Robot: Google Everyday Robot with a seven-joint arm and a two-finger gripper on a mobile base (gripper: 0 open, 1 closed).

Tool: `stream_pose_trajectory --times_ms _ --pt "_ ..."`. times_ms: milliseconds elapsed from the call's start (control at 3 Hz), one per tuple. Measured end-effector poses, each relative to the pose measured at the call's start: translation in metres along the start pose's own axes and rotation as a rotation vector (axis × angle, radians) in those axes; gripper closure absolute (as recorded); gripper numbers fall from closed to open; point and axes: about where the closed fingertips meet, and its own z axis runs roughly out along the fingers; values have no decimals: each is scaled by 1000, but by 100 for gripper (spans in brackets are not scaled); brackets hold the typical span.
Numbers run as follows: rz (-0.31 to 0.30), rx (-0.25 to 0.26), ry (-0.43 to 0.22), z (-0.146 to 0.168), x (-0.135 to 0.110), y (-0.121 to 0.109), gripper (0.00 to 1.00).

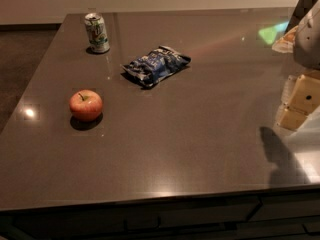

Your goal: Pick apple

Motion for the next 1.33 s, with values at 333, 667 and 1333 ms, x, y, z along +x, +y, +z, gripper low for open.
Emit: stream_pose_trajectory --times_ms 333,667,1333 --pt "-12 -6 -11 2 -7 0 0" --pt "-60 -30 -57 11 -34 1 0" --pt "-189 -47 -232 64 -147 20 0"
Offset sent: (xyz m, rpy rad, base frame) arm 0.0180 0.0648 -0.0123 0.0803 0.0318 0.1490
